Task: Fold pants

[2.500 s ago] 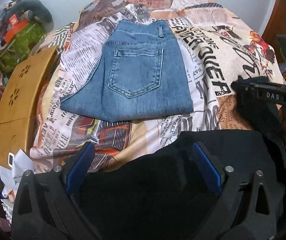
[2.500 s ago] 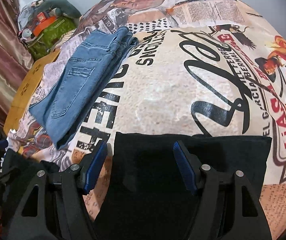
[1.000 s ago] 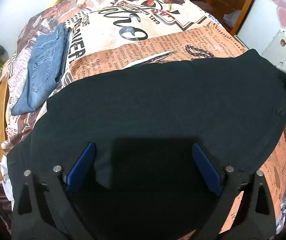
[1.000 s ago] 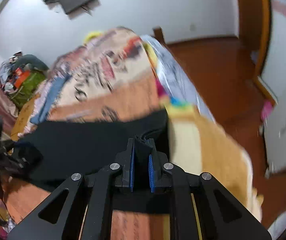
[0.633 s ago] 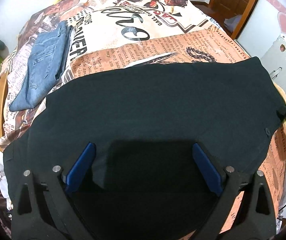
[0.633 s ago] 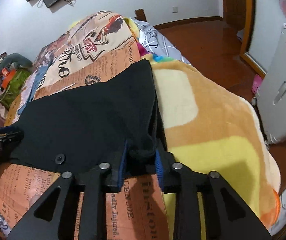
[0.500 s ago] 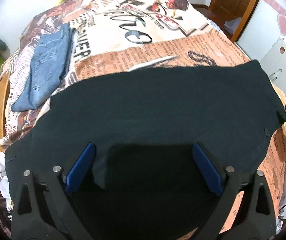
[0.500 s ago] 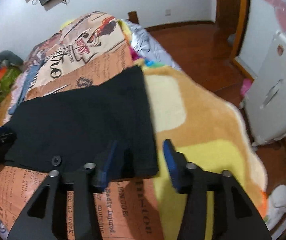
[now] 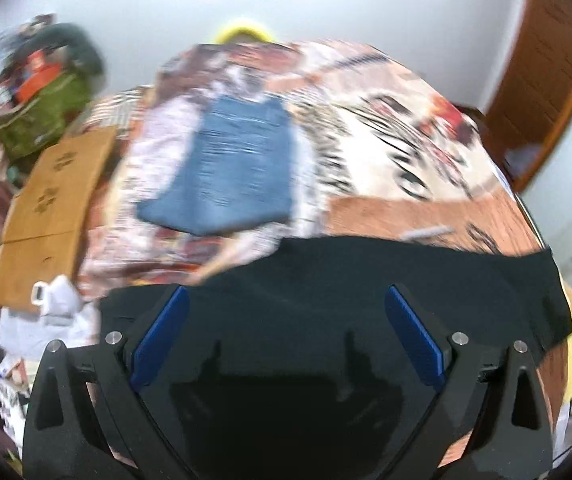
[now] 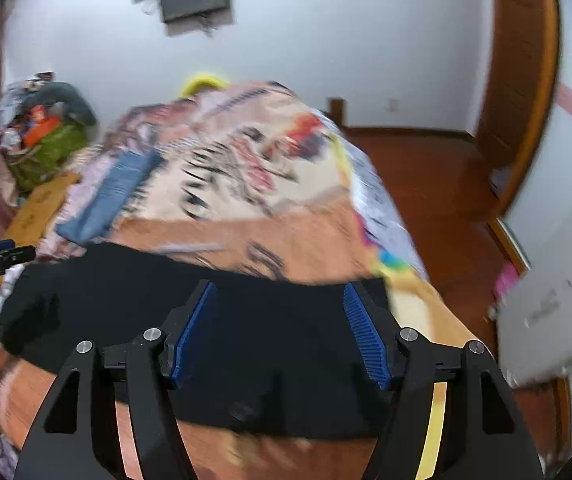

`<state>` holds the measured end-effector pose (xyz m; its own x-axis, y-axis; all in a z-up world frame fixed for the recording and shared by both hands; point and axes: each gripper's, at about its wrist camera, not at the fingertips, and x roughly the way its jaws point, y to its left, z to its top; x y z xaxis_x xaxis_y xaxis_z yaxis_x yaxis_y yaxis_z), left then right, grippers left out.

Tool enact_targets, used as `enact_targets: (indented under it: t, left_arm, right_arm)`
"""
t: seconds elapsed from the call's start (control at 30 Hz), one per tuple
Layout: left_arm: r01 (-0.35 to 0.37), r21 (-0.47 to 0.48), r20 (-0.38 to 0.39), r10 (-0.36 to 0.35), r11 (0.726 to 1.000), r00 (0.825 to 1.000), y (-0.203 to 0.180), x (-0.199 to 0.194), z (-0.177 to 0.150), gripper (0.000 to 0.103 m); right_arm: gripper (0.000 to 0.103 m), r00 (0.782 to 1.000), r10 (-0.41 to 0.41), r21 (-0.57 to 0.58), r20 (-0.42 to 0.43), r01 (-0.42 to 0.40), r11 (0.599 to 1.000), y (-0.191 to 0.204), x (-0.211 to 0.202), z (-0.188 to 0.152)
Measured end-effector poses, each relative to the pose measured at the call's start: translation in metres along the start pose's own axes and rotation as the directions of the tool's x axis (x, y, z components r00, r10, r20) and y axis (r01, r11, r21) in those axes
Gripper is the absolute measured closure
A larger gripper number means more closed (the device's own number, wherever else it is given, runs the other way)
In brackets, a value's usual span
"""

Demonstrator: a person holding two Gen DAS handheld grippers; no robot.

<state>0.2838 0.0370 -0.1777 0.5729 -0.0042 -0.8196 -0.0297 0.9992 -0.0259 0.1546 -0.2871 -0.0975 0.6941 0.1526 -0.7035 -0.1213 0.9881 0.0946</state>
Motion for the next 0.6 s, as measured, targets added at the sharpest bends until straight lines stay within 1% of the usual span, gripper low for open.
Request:
enact_targets:
  t: [0.17, 0.27, 0.37, 0.47, 0.6]
  left_arm:
    - [-0.097, -0.104, 0.037, 0.101, 0.99, 0.994, 0.069, -0.014, 0.003, 0.004]
    - [-0.131, -0.157, 0.04, 0.139, 0.979, 0.99, 0.105, -0.017, -0.002, 0.004]
    - [-0.154, -0.197, 0.026, 0.163, 0.968, 0.986, 0.132, -0.014, -0.007, 0.004]
    - [-0.169, -0.228, -0.003, 0.172, 0.959, 0.985, 0.154, -0.003, -0.013, 0.004]
    - [-0.172, -0.255, -0.059, 0.162, 0.952, 0.985, 0.176, 0.019, -0.022, 0.004]
  right_arm:
    - [0.037, 0.995, 0.097, -0.094, 0.02, -0.094, 0.991, 0.057, 0.018, 0.025]
    - [0.035, 0.99, 0.141, -0.168, 0.011, -0.137, 0.976, 0.096, 0.034, 0.037]
    - [0.031, 0.984, 0.178, -0.248, -0.006, -0.174, 0.953, 0.133, 0.05, 0.045]
    - [0.031, 0.981, 0.195, -0.304, -0.01, -0.189, 0.934, 0.158, 0.065, 0.048]
    - [0.031, 0.973, 0.218, -0.334, -0.074, -0.231, 0.914, 0.189, 0.095, 0.05]
